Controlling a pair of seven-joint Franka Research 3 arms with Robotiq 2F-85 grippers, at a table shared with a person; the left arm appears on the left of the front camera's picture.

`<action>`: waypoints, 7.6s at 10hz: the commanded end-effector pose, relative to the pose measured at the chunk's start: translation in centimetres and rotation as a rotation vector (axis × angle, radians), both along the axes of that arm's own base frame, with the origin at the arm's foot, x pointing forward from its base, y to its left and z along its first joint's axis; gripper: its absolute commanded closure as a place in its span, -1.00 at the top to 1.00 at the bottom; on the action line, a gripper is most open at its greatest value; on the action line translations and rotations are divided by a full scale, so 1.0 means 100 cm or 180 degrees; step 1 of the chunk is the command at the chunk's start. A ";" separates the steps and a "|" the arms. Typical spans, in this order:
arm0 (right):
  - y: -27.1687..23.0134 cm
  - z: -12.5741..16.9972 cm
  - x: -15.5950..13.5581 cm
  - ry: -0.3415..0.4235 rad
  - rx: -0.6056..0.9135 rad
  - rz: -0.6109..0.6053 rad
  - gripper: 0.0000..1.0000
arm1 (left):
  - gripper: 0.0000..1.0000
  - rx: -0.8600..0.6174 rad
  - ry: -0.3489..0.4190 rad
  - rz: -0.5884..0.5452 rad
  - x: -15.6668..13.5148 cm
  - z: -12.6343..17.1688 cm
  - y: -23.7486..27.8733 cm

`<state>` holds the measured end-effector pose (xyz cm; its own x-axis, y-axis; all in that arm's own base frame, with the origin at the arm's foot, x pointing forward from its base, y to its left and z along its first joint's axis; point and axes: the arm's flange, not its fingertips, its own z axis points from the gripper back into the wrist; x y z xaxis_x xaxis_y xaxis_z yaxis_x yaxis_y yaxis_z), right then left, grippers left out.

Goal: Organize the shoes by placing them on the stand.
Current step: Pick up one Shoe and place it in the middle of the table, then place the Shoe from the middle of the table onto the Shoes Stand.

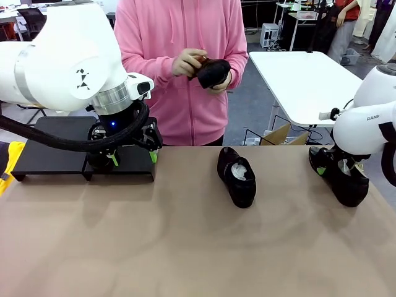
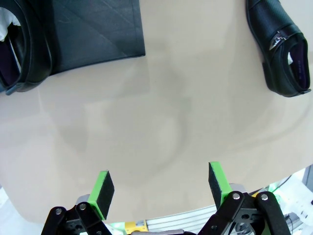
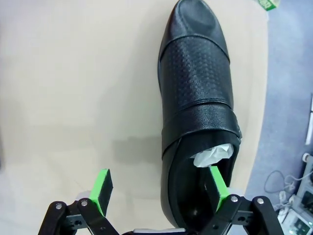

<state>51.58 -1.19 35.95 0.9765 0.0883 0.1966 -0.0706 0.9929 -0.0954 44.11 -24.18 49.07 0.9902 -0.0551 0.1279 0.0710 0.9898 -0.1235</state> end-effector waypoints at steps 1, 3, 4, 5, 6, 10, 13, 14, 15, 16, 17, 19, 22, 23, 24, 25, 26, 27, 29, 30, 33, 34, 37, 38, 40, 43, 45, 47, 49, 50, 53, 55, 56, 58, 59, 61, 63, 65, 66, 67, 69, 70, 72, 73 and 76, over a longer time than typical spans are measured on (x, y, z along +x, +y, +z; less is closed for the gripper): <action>-0.003 -0.014 0.016 0.0090 0.0055 -0.0029 1.00 | 1.00 -0.0010 0.0001 0.0003 0.000 0.001 0.001; -0.009 -0.020 0.022 0.0178 0.0108 -0.0084 1.00 | 1.00 -0.0010 0.0001 0.0003 0.000 0.001 0.001; -0.010 -0.020 0.023 0.0189 0.0145 -0.0070 0.66 | 1.00 -0.0010 0.0001 0.0003 0.000 0.001 0.001; -0.011 -0.020 0.024 0.0186 0.0142 -0.0061 0.29 | 1.00 -0.0010 0.0001 0.0003 0.000 0.001 0.001; -0.013 -0.018 0.025 0.0172 0.0121 -0.0069 -0.08 | 1.00 -0.0010 0.0001 0.0003 0.000 0.001 0.001; -0.018 -0.018 0.030 0.0197 0.0076 -0.0071 -1.00 | 1.00 -0.0010 0.0001 0.0003 0.000 0.001 0.001; -0.020 -0.012 0.033 0.0199 -0.0008 -0.0127 -1.00 | 1.00 -0.0010 0.0001 0.0003 0.000 0.001 0.001; -0.020 -0.009 0.033 0.0210 -0.0016 -0.0198 -1.00 | 1.00 -0.0010 0.0001 0.0003 0.000 0.001 0.001; -0.020 -0.008 0.033 0.0243 -0.0037 -0.0245 -1.00 | 1.00 -0.0010 0.0001 0.0003 0.000 0.001 0.001; -0.019 -0.008 0.033 0.0276 -0.0041 -0.0304 -1.00 | 1.00 -0.0010 0.0001 0.0003 0.000 0.001 0.001; -0.017 -0.004 0.032 0.0278 -0.0033 -0.0363 -1.00 | 1.00 -0.0010 0.0001 0.0003 0.000 0.001 0.001; -0.007 0.028 0.019 0.0161 0.0001 -0.0505 -1.00 | 1.00 -0.0010 0.0001 0.0003 0.000 0.001 0.001; 0.028 0.108 -0.043 -0.0070 0.0010 -0.0658 -1.00 | 1.00 -0.0010 0.0001 0.0003 0.000 0.001 0.001; 0.047 0.125 -0.074 -0.0062 -0.0070 -0.0659 -1.00 | 1.00 -0.0010 0.0001 0.0003 0.000 0.001 0.001; 0.061 0.132 -0.098 -0.0015 -0.0089 -0.0617 -1.00 | 1.00 -0.0010 0.0001 0.0003 0.000 0.001 0.001; 0.068 0.137 -0.115 -0.0003 -0.0153 -0.0455 -1.00 | 1.00 -0.0010 0.0001 0.0003 0.000 0.001 0.001; 0.046 0.130 -0.071 -0.0018 0.0003 -0.0567 -1.00 | 1.00 -0.0010 0.0001 0.0003 0.000 0.001 0.001; 0.046 0.130 -0.071 -0.0018 0.0003 -0.0567 -1.00 | 1.00 -0.0010 0.0001 0.0003 0.000 0.001 0.001; 0.046 0.130 -0.071 -0.0018 0.0003 -0.0567 -1.00 | 1.00 -0.0010 0.0001 0.0003 0.000 0.001 0.001; 0.046 0.130 -0.071 -0.0018 0.0003 -0.0567 -1.00 | 1.00 -0.0010 0.0001 0.0003 0.000 0.001 0.001; 0.122 0.129 -0.113 0.0002 0.0194 -0.0688 -1.00 | 1.00 -0.0010 0.0001 0.0003 0.000 0.001 0.001; 0.159 0.128 -0.135 0.0003 0.0247 -0.0682 -1.00 | 1.00 -0.0010 0.0001 0.0003 0.000 0.001 0.001; 0.225 0.112 -0.177 0.0332 0.0778 -0.0788 -1.00 | 1.00 -0.0010 0.0001 0.0003 0.000 0.001 0.001; 0.248 0.111 -0.191 0.0277 0.0889 -0.0706 -1.00 | 1.00 -0.0010 0.0001 0.0003 0.000 0.001 0.001; 0.282 0.109 -0.210 0.0005 0.0875 -0.0695 -1.00 | 1.00 -0.0010 0.0001 0.0003 0.000 0.001 0.001; 0.320 0.084 -0.216 0.0159 0.0902 -0.0580 -1.00 | 1.00 -0.0010 0.0001 0.0003 0.000 0.001 0.001; 0.341 0.062 -0.218 0.0289 0.0947 -0.0564 -1.00 | 1.00 -0.0010 0.0001 0.0003 0.000 0.001 0.001; 0.363 0.035 -0.219 0.0354 0.0996 -0.0451 -1.00 | 1.00 -0.0010 0.0001 0.0003 0.000 0.001 0.001; 0.378 0.003 -0.216 0.0429 0.0951 -0.0474 -1.00 | 1.00 -0.0010 0.0001 0.0003 0.000 0.001 0.001; 0.381 -0.007 -0.218 0.0536 0.0933 -0.0453 -0.87 | 1.00 -0.0010 0.0001 0.0003 0.000 0.001 0.001; 0.380 -0.006 -0.213 0.0448 0.1007 -0.0455 0.19 | 1.00 -0.0010 0.0001 0.0003 0.000 0.001 0.001; 0.373 0.013 -0.215 0.0415 0.1171 -0.0382 0.90 | 1.00 -0.0010 0.0001 0.0003 0.000 0.001 0.001; 0.367 0.028 -0.218 0.0356 0.1252 -0.0332 1.00 | 1.00 -0.0010 0.0001 0.0003 0.000 0.001 0.001; 0.356 0.057 -0.229 0.0400 0.1395 -0.0041 1.00 | 1.00 -0.0010 0.0001 0.0003 0.000 0.001 0.001; 0.349 0.073 -0.237 0.0237 0.1289 0.0231 1.00 | 1.00 -0.0010 0.0001 0.0003 0.000 0.001 0.001; 0.372 0.045 -0.218 0.0307 0.1269 -0.0277 1.00 | 1.00 -0.0010 0.0001 0.0003 0.000 0.001 0.001; 0.372 0.045 -0.218 0.0307 0.1269 -0.0277 1.00 | 1.00 -0.0010 0.0001 0.0003 0.000 0.001 0.001; 0.372 0.045 -0.218 0.0307 0.1269 -0.0277 1.00 | 1.00 -0.0010 0.0001 0.0003 0.000 0.001 0.001; 0.372 0.045 -0.218 0.0307 0.1269 -0.0277 1.00 | 1.00 -0.0010 0.0001 0.0003 0.000 0.001 0.001; 0.372 0.045 -0.218 0.0307 0.1269 -0.0277 1.00 | 1.00 -0.0010 0.0001 0.0003 0.000 0.001 0.001; 0.368 0.045 -0.219 0.0375 0.1241 -0.0229 1.00 | 1.00 -0.0010 0.0001 0.0003 0.000 0.001 0.001; 0.362 0.060 -0.239 0.0309 0.1577 -0.0228 1.00 | 1.00 0.0000 0.0006 -0.0001 0.001 -0.001 0.000; 0.293 0.098 -0.239 0.0086 0.1431 -0.0614 1.00 | 1.00 -0.0047 -0.0191 0.0347 -0.043 -0.021 -0.034; 0.271 0.099 -0.232 0.0163 0.1379 -0.0871 1.00 | 1.00 -0.0226 -0.0129 0.0707 -0.062 -0.025 -0.044; 0.205 0.098 -0.221 0.0103 0.1212 -0.1712 1.00 | 1.00 -0.0331 -0.0039 0.1202 -0.098 -0.019 -0.060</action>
